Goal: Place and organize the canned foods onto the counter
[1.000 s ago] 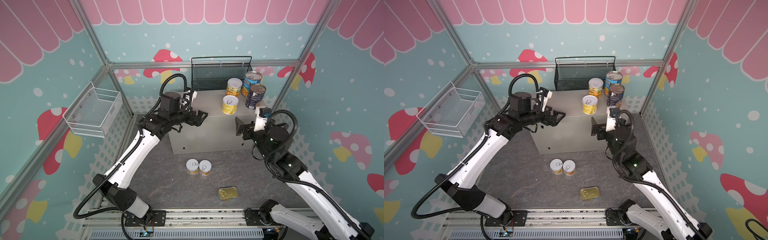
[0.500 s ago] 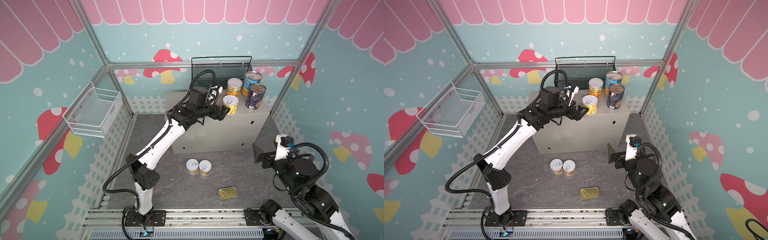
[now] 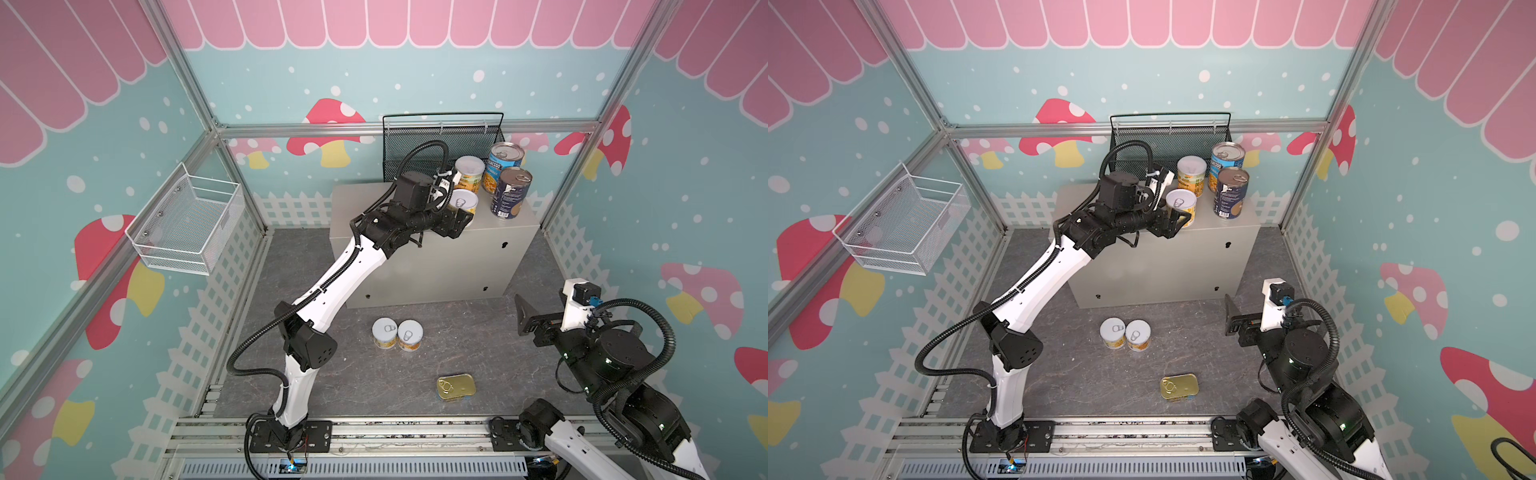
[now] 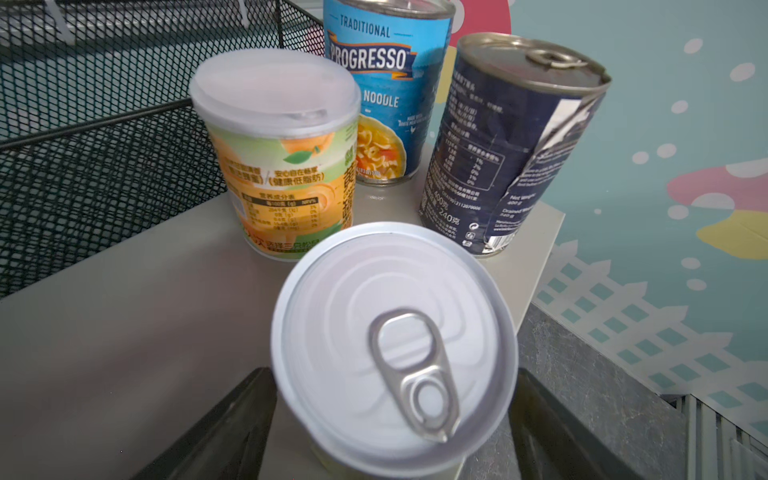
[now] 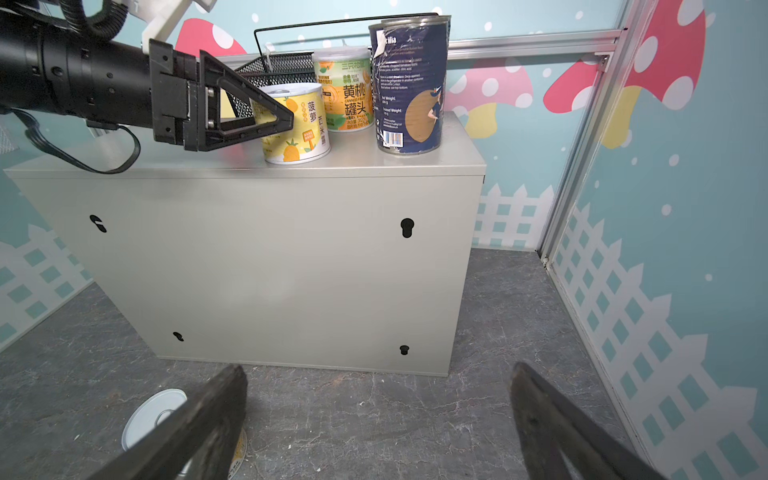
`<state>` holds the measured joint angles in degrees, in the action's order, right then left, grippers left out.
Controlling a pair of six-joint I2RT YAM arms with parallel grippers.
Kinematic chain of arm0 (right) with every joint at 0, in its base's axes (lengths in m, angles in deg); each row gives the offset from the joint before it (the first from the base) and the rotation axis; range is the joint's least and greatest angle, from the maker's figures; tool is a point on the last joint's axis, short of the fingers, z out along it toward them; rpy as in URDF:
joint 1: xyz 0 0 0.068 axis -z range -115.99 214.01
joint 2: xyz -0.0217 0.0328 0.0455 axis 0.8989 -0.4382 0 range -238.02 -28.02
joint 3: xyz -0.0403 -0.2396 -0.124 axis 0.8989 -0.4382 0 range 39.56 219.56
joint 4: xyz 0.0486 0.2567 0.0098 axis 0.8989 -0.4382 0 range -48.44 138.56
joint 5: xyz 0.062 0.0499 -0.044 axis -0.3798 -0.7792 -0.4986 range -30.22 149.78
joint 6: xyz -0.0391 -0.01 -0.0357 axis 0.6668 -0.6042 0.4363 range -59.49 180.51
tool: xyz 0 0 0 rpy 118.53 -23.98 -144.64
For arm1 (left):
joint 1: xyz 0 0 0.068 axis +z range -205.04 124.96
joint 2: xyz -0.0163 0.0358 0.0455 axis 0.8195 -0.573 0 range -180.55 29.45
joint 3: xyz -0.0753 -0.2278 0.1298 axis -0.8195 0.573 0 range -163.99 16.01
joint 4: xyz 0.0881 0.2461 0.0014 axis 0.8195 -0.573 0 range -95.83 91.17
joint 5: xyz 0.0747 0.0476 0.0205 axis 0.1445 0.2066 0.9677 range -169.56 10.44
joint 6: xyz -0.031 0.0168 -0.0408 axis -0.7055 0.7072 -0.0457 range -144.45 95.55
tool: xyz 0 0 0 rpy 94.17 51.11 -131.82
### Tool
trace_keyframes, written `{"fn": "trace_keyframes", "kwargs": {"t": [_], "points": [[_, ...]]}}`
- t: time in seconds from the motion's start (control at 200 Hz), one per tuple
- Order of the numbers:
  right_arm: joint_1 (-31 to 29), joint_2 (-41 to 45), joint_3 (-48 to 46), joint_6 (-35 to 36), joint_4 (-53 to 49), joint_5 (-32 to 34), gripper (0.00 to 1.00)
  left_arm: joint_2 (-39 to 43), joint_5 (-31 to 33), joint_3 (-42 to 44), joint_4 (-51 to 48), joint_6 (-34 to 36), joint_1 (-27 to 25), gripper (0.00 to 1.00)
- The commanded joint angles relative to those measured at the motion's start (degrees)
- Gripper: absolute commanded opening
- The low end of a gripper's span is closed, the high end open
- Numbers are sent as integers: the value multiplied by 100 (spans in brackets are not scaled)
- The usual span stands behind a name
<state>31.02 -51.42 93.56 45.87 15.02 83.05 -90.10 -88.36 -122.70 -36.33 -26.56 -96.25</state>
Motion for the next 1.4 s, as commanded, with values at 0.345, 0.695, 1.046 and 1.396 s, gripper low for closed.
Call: {"fn": "trace_keyframes", "kwargs": {"t": [0.345,0.695,1.046,1.396], "points": [[4,212,-126,108,-170,187,100,-334,480,-313,107,123,-123,79],[6,226,-172,141,-162,204,100,-634,738,-546,438,137,-142,75],[11,273,-179,180,-162,222,99,-1075,1071,-931,678,158,-158,75],[11,371,-265,145,-170,202,99,-1352,1208,-1135,759,211,-158,75]]}}
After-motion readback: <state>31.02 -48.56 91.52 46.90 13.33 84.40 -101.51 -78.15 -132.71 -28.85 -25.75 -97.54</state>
